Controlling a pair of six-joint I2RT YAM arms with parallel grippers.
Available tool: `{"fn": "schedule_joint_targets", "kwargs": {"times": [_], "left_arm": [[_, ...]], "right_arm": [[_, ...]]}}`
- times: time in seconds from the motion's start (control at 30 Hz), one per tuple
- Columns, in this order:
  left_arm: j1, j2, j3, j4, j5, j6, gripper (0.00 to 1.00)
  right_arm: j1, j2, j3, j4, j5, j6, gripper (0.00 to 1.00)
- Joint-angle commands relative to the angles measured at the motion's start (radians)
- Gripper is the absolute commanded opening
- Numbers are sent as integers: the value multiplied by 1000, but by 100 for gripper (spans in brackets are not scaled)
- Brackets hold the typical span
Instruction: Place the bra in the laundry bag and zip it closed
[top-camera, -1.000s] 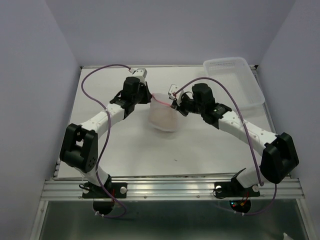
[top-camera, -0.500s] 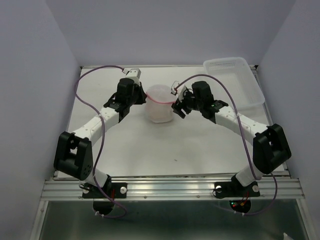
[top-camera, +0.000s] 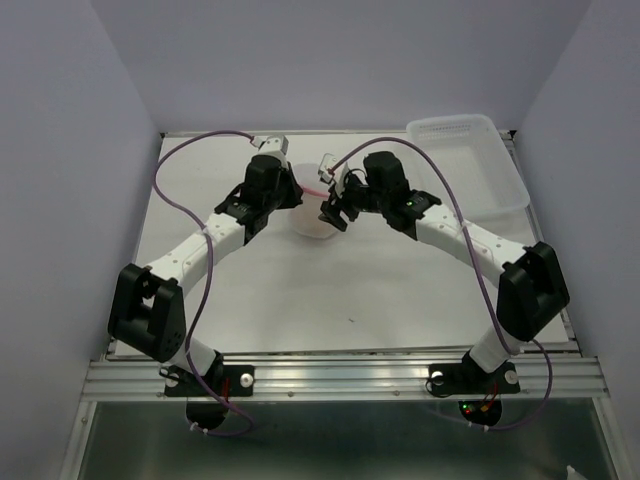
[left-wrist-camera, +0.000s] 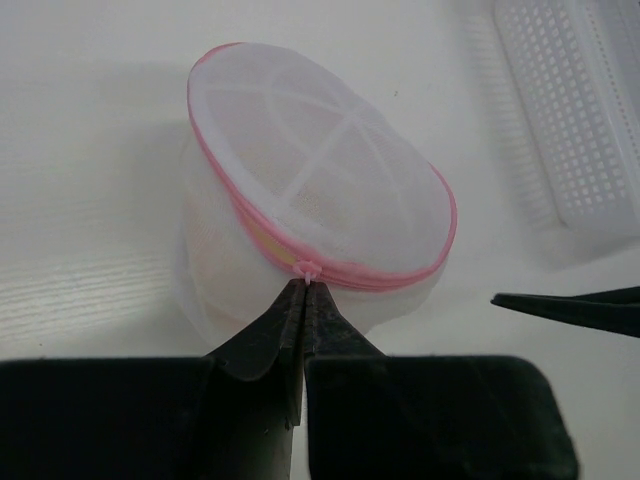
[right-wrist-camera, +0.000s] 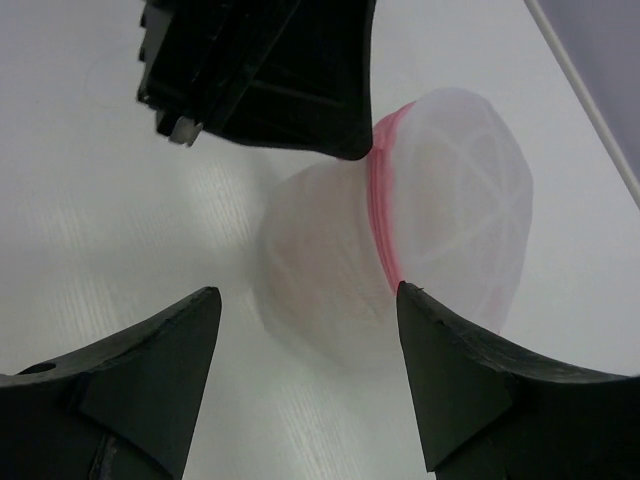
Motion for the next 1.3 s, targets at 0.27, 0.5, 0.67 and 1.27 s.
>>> {"fn": "schedule_joint_targets", "kwargs": {"times": [0.27,0.5,0.67,1.27], "left_arm": [[-51,-35,49,-31,-29,-53,0],[-60,-41,40,-31,-32,-57,0],[-68,-54,34,-30,-33,-64,0],[-46,-14,55,-113,-167,-67,0]], "right_arm": [[28,134,163,49,83,-41,73],[28,190,190,49,74,-62,71],[28,222,210,51,72,-70,60],[28,101,66,77,51,-131,1]]}}
